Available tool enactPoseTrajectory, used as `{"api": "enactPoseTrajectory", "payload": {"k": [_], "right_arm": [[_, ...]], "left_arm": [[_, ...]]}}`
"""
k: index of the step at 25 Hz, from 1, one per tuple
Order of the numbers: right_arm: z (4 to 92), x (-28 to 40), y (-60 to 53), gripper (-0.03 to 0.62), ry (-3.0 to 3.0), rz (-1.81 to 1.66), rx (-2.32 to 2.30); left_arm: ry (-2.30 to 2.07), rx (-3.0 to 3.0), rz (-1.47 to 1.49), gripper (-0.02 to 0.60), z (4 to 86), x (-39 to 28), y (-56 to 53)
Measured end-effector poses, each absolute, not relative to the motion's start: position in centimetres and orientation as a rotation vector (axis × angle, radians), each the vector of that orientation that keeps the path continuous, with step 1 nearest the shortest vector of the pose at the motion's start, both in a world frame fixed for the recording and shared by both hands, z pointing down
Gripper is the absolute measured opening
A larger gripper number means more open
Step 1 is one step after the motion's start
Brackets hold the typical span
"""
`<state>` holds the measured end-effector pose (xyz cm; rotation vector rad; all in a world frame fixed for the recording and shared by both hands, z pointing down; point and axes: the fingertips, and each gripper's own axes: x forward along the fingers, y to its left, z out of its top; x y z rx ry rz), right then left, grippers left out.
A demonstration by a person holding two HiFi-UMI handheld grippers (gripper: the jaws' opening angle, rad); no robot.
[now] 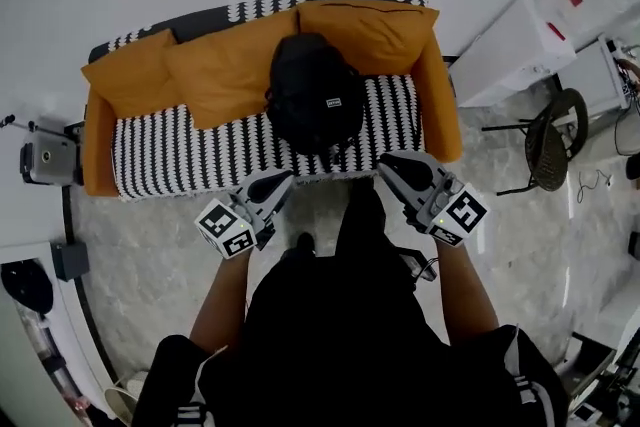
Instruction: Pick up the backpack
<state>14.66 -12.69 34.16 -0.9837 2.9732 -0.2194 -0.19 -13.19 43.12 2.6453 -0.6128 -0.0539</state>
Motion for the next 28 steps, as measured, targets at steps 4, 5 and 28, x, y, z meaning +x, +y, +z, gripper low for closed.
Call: {"api": "enactPoseTrajectory", "payload": {"k": [4, 5, 28], "right_arm": [[35.7, 16.4, -19.2, 0.029, 3.002, -0.283, -0.843], [35.9, 17.1, -20.8, 0.029, 3.006, -0.300, -0.812], [50.5, 18.2, -44.3, 0.106, 3.263, -0.506, -0.565]], "left_arm": [[-0.732, 2.571, -0.068, 0.006, 44.6, 1.3, -18.5], [-0.764, 2.539, -0.071, 0.006, 44.9, 1.7, -19.7], [-1.131, 2.235, 0.008, 0.008, 56.2, -1.9, -36.3]]}}
